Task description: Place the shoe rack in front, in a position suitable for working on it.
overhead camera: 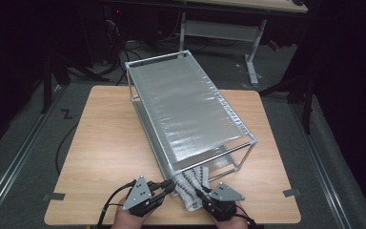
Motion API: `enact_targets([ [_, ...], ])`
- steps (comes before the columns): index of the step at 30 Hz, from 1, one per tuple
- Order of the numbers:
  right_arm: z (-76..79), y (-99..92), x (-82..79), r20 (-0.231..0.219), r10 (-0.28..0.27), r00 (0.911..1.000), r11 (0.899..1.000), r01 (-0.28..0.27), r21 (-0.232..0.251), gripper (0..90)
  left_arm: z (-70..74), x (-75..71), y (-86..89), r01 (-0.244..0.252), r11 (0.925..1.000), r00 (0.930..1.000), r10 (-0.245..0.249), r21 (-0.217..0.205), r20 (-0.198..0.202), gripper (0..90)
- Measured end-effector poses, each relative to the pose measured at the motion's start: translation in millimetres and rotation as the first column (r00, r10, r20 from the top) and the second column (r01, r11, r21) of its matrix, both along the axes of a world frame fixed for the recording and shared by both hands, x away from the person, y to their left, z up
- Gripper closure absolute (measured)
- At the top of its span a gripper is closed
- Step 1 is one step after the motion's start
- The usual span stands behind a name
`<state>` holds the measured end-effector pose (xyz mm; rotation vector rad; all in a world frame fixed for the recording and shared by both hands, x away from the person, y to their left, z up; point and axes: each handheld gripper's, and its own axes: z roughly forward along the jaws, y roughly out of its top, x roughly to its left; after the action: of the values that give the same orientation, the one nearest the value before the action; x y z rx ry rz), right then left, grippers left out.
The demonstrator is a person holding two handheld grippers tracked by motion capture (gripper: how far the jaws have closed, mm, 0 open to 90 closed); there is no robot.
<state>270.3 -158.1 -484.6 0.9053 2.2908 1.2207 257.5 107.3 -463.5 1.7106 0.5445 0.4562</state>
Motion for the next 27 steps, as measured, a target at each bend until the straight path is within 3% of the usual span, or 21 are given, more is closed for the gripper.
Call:
enact_targets([
  [2, -5.2, 12.9, -1.3, -0.021, 0.04, 0.999, 0.999, -0.04, -0.019, 77.9, -0.3, -1.3, -2.4, 0.0, 1.0, 1.0, 0.0, 0.002, 0.006, 80.7],
  [5, -9.5, 19.6, -0.6, -0.04, 0.047, 0.9981, 0.998, -0.048, -0.047, 77.7, -0.1, -1.7, -2.4, -0.001, 1.0, 1.0, 0.001, 0.004, 0.004, 80.7],
  [6, -14.9, 22.0, 2.1, -0.042, 0.039, 0.9983, 0.995, -0.043, -0.094, 77.7, 0.0, -2.0, -1.5, -0.001, 1.0, 1.0, 0.001, 0.005, 0.004, 80.7],
  [7, -14.9, 22.0, 2.1, -0.042, 0.039, 0.9983, 0.995, -0.043, -0.094, 77.7, 0.0, -2.0, -1.5, -0.001, 1.0, 1.0, 0.001, 0.005, 0.004, 80.7],
  [13, -16.8, 9.9, 8.4, -0.051, -0.035, 0.9981, 0.992, 0.028, -0.12, 77.4, -0.5, -2.8, -0.9, -0.003, 1.0, 1.0, 0.003, 0.001, 0.003, 80.7],
  [16, -16.7, -5.7, 13.5, -0.053, -0.099, 0.9937, 0.988, 0.092, -0.123, 77.2, -0.6, -3.5, -1.1, -0.002, 1.0, 1.0, 0.002, 0.002, 0.005, 80.8],
  [18, -16.7, -9.0, 14.5, -0.049, -0.11, 0.9927, 0.986, 0.103, -0.127, 77.2, -0.4, -3.5, -0.8, 0.0, 1.0, 1.0, 0.0, 0.003, 0.005, 80.8],
  [20, -16.9, -24.3, 20.5, -0.053, -0.166, 0.9847, 0.98, 0.159, -0.122, 77.2, -0.4, -3.5, -0.6, 0.001, 1.0, 1.0, -0.001, 0.004, 0.005, 80.8],
  [21, -16.9, -24.3, 20.5, -0.053, -0.166, 0.9847, 0.98, 0.159, -0.122, 77.2, -0.4, -3.6, -0.5, 0.001, 1.0, 1.0, -0.001, 0.004, 0.005, 80.8],
  [22, -17.2, -34.2, 24.9, -0.056, -0.205, 0.9771, 0.973, 0.198, -0.119, 77.2, -0.4, -3.6, -0.5, 0.001, 1.0, 1.0, -0.001, 0.004, 0.006, 80.8],
  [25, -17.5, -43.0, 28.9, -0.053, -0.239, 0.9697, 0.965, 0.231, -0.122, 77.3, -0.4, -3.6, -0.5, 0.001, 1.0, 1.0, -0.001, 0.003, 0.005, 80.8],
  [27, -17.9, -52.9, 33.2, -0.061, -0.278, 0.9587, 0.956, 0.27, -0.114, 77.3, -0.2, -3.7, -0.6, 0.001, 1.0, 1.0, -0.001, 0.005, 0.005, 80.8],
])
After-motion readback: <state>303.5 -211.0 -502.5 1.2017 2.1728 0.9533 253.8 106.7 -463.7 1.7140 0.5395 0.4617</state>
